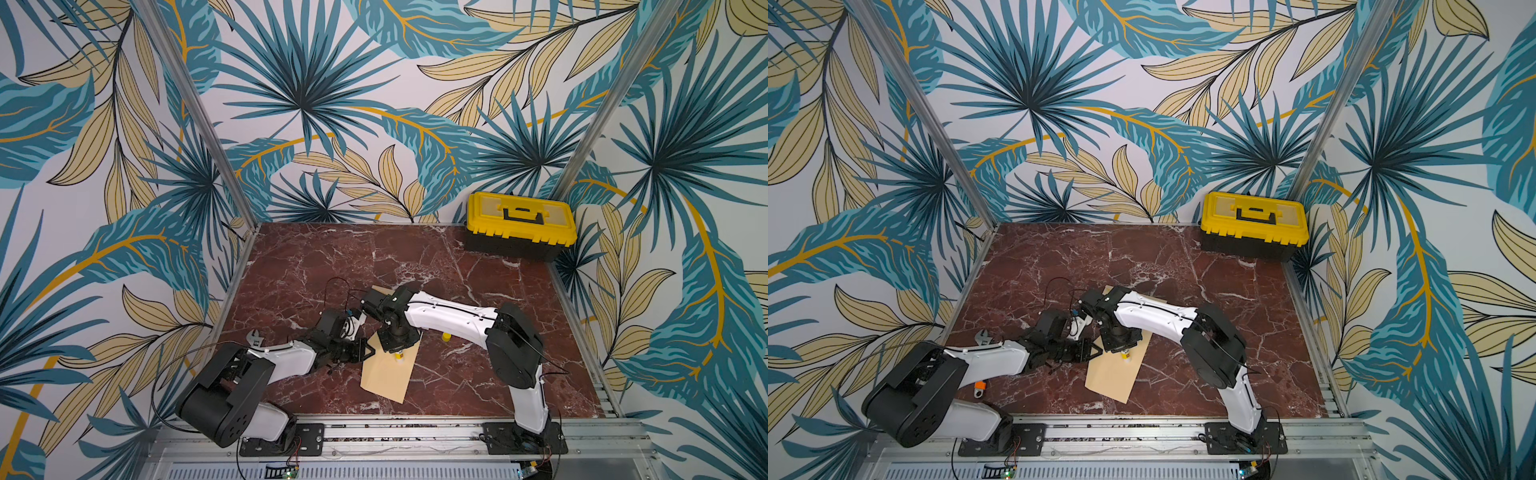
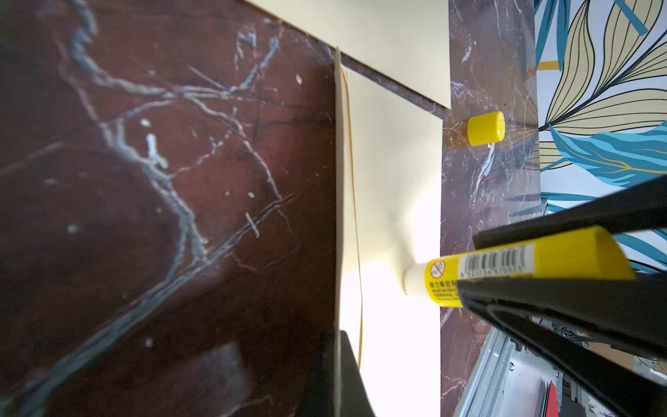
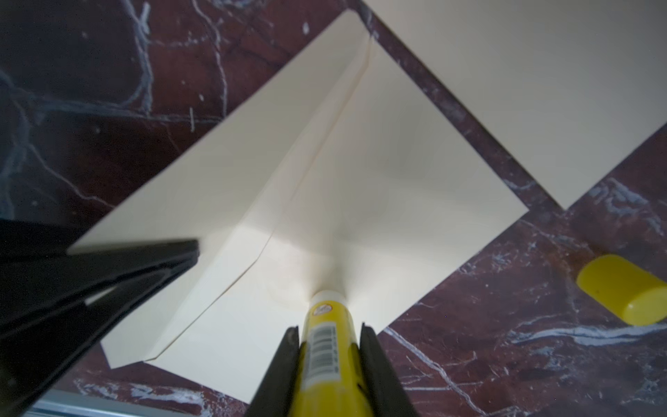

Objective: Seal the envelope with a glue stick
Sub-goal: Apply the envelope at the center of the board.

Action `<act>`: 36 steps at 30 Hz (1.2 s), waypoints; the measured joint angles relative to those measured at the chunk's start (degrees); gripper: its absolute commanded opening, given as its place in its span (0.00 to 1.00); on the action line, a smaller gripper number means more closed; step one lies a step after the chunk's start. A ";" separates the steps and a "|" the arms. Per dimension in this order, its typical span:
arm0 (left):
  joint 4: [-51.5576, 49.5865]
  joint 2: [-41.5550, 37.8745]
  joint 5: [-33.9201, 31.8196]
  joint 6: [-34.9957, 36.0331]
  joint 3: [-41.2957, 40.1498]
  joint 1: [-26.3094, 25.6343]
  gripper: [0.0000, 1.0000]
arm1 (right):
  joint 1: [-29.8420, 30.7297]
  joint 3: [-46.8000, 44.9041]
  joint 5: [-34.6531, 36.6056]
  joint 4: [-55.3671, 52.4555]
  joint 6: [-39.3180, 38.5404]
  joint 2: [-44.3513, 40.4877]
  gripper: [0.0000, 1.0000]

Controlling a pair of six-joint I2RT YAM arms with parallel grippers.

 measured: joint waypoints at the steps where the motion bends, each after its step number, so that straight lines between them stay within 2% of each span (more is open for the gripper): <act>1: 0.00 0.00 0.00 0.00 0.00 0.00 0.00 | -0.04 0.28 0.00 1.01 0.31 0.22 0.00; 5: -0.11 0.00 0.00 0.00 0.11 0.00 0.00 | 0.02 -0.92 -0.39 6.93 1.84 -0.28 0.00; 10: -0.55 0.00 0.00 0.00 0.39 0.00 0.00 | 0.11 -7.15 -0.09 13.25 2.34 -4.24 0.00; 17: -0.50 0.13 -0.02 -0.22 0.39 0.00 0.00 | 2.19 -14.82 7.56 20.87 0.81 -8.92 0.00; 23: -0.48 0.17 -0.04 -0.24 0.39 0.00 0.00 | 5.14 -17.11 10.12 26.10 0.13 -9.62 0.00; 29: -0.72 0.17 -0.04 -0.22 0.44 0.00 0.00 | 5.77 -20.83 10.23 26.82 -0.61 -12.48 0.00; 36: -1.60 0.15 -0.11 -0.22 0.87 0.00 0.00 | 4.76 -20.57 11.80 26.64 -1.18 -12.22 0.00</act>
